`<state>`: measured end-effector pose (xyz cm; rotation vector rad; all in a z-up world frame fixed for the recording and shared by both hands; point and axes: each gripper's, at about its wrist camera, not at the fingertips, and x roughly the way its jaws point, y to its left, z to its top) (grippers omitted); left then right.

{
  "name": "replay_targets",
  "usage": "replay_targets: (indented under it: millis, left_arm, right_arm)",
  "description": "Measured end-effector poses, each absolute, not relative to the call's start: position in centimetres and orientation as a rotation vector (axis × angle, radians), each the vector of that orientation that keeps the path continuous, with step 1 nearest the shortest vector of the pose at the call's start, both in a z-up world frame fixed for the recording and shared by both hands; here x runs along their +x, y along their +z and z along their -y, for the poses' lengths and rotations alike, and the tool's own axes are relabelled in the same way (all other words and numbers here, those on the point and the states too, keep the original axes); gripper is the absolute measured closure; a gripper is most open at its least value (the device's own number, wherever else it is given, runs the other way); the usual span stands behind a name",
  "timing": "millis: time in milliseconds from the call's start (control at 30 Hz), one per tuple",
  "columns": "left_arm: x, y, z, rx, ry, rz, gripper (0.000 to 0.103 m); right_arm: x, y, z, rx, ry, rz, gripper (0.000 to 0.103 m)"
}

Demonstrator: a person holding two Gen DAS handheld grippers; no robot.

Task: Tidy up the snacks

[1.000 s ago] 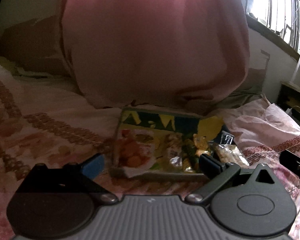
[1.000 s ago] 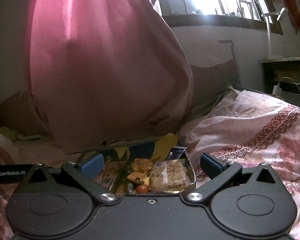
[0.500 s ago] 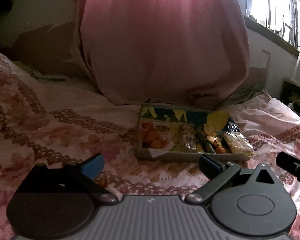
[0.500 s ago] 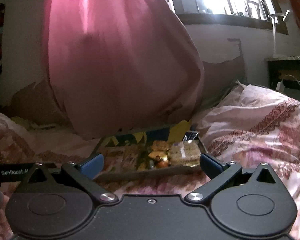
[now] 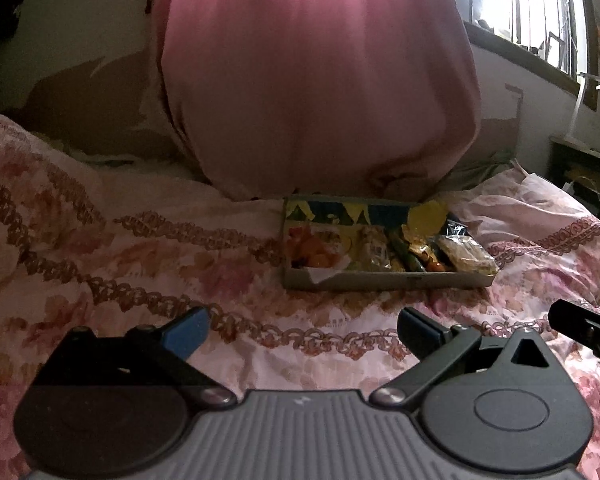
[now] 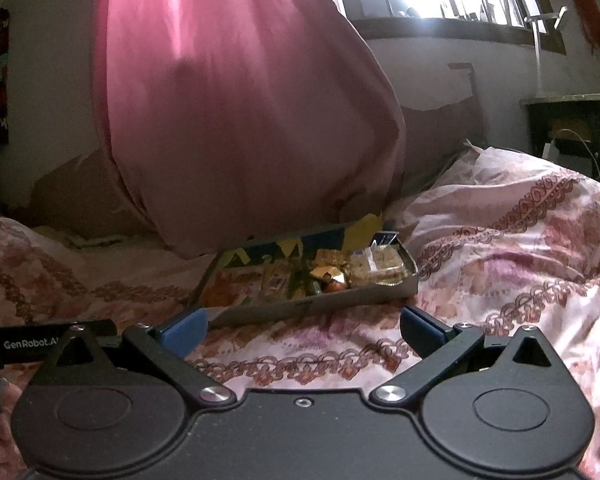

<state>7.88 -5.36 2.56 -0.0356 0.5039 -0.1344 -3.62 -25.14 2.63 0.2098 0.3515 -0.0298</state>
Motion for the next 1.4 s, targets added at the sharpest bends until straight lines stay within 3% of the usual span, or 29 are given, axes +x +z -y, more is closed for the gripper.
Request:
replay_targets:
  millis: [933,1400]
  left_arm:
    - [5.4,1.0,1.3,-0.124,-0.093,-0.522,0.000]
    - [6.7,-0.3,-0.2,-0.029,-0.051,-0.546,0.000]
  right_arm:
    - [-6.4,1.7,23.1,0.213,-0.079,-0.378,0.001]
    - [-4.3,0.3,21.9,0.251,-0.057,-0.475,0.001]
